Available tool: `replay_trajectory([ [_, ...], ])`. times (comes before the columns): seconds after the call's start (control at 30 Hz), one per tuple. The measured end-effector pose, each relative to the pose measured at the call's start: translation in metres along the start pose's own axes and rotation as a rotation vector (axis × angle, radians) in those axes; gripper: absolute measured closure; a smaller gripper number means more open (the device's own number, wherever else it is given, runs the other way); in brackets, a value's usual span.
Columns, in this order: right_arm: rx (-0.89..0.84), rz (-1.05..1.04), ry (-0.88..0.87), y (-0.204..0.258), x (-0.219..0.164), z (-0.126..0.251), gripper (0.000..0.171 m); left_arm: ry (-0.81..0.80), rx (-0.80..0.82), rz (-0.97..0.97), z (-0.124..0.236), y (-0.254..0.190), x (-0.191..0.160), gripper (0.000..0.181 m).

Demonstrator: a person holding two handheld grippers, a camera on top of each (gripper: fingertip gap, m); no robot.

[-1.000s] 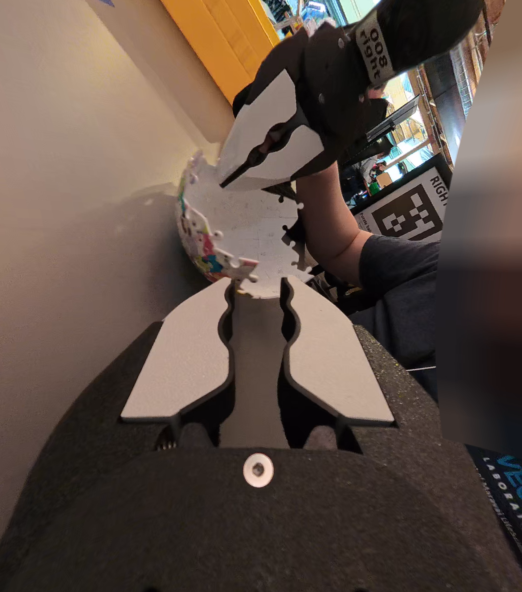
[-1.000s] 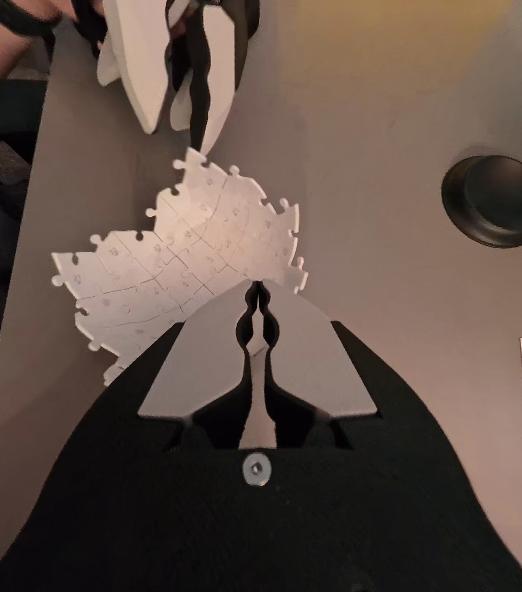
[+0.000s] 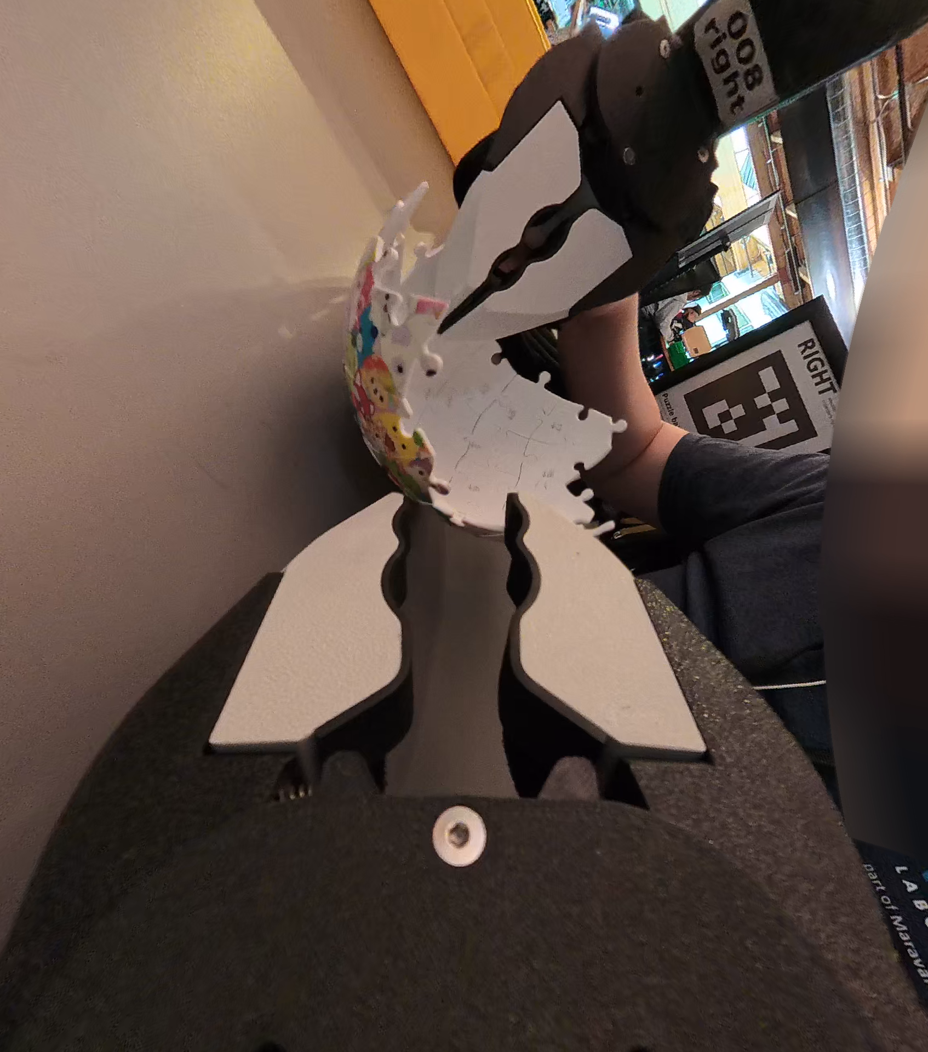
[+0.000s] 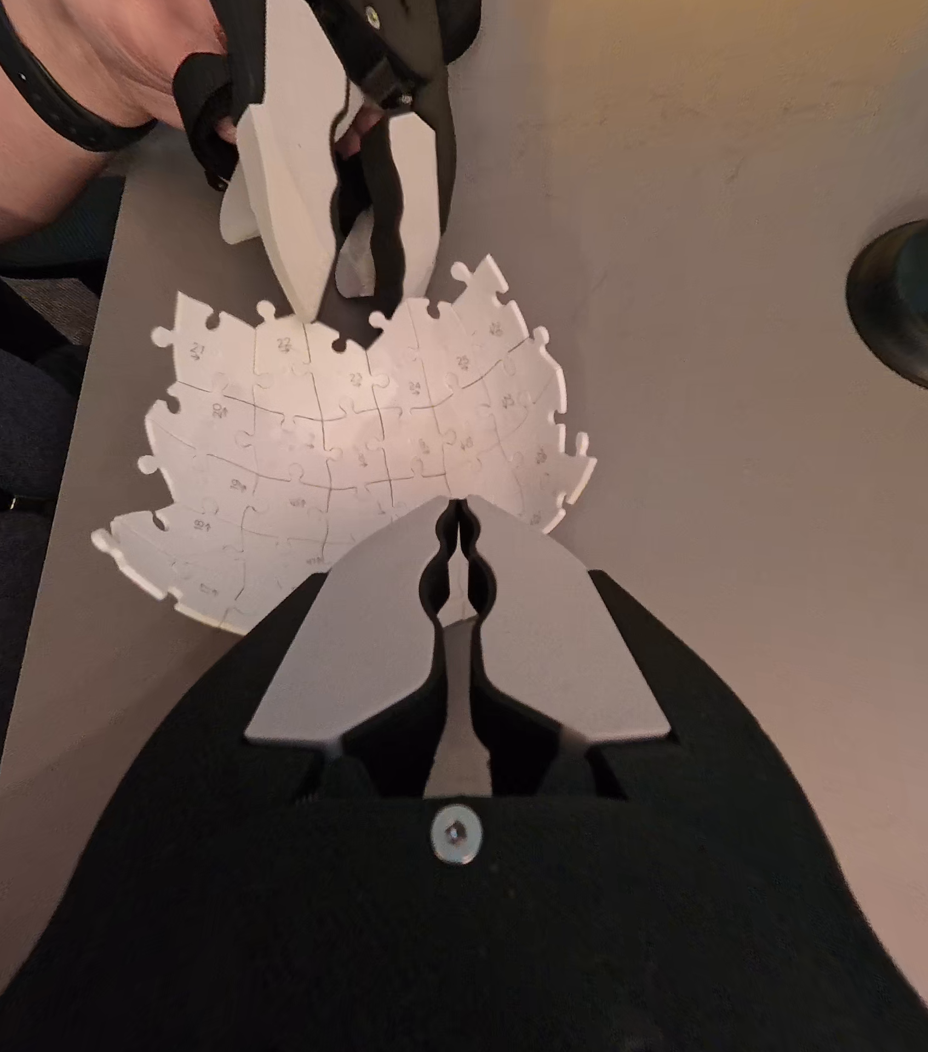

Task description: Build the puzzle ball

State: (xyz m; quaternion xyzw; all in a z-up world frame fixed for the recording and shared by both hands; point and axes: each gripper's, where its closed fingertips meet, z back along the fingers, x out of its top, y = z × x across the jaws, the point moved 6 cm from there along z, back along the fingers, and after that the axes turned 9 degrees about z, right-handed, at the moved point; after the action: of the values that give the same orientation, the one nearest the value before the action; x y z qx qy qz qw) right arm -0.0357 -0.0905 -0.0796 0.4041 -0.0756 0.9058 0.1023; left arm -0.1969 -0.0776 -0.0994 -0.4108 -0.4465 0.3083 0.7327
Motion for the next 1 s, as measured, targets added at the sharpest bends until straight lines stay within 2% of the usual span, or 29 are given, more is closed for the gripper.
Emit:
replay_trajectory([
  [0.33, -0.023, 0.095, 0.032, 0.01, 0.024, 0.004, 0.17, -0.009, -0.015, 0.034, 0.002, 0.002, 0.001, 0.15],
  [0.47, 0.032, 0.135, 0.117, 0.015, 0.04, -0.007, 0.17, 0.0, 0.003, 0.052, 0.0, 0.005, 0.001, 0.151],
  [0.67, 0.081, 0.145, 0.274, 0.011, 0.037, -0.03, 0.17, 0.016, 0.042, 0.069, -0.001, 0.008, 0.004, 0.155],
  [0.8, 0.048, 0.12, 0.187, 0.007, 0.046, -0.016, 0.17, 0.026, 0.055, 0.096, -0.002, 0.01, 0.007, 0.156],
  [1.0, -0.082, 0.017, -0.034, -0.016, 0.041, 0.041, 0.17, 0.105, 0.111, 0.084, -0.002, 0.011, 0.021, 0.156],
])
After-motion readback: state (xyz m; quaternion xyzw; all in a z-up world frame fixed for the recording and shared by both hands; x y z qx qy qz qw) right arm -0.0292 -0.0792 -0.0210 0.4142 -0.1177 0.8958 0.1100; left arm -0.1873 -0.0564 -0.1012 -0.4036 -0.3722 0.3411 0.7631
